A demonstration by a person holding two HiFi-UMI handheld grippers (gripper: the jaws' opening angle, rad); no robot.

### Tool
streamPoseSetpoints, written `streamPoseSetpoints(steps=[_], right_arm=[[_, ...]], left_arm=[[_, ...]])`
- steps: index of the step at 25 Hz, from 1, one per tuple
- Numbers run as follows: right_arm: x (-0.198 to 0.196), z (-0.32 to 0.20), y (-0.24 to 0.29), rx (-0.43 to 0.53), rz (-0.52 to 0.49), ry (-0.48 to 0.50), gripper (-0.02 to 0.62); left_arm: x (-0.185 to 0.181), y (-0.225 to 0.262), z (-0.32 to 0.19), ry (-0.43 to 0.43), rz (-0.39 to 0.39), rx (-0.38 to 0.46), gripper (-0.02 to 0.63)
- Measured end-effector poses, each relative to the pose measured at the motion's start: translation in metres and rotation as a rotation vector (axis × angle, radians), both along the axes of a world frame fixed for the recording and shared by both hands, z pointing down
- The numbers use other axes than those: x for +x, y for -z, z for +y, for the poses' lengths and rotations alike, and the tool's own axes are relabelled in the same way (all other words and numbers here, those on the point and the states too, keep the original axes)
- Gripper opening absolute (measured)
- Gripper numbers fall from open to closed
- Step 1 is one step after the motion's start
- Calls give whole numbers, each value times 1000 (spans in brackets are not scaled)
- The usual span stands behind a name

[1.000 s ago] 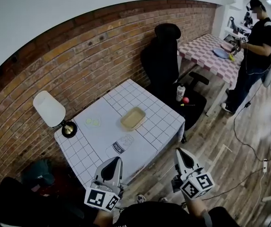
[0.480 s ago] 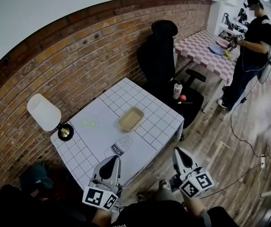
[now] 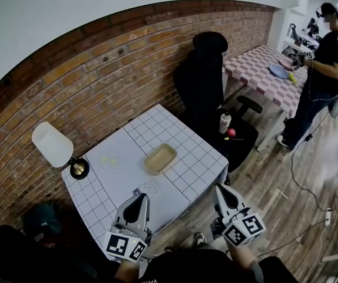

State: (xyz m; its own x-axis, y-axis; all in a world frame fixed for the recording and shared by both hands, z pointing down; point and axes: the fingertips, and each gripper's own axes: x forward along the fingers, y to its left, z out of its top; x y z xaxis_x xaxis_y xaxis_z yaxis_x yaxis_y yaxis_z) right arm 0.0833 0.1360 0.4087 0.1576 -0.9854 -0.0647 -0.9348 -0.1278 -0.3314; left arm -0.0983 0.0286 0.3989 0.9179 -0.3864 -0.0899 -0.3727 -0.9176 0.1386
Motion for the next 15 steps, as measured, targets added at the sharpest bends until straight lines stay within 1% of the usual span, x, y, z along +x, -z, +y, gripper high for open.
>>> streamPoseSetpoints(steps=[10, 15], right_arm=[[56, -13, 0, -1, 11, 108, 3], [72, -20, -4, -13, 17, 169, 4]], left_arm=[[45, -1, 4, 109, 14, -4, 9], [58, -7, 9, 163, 9, -14, 9]])
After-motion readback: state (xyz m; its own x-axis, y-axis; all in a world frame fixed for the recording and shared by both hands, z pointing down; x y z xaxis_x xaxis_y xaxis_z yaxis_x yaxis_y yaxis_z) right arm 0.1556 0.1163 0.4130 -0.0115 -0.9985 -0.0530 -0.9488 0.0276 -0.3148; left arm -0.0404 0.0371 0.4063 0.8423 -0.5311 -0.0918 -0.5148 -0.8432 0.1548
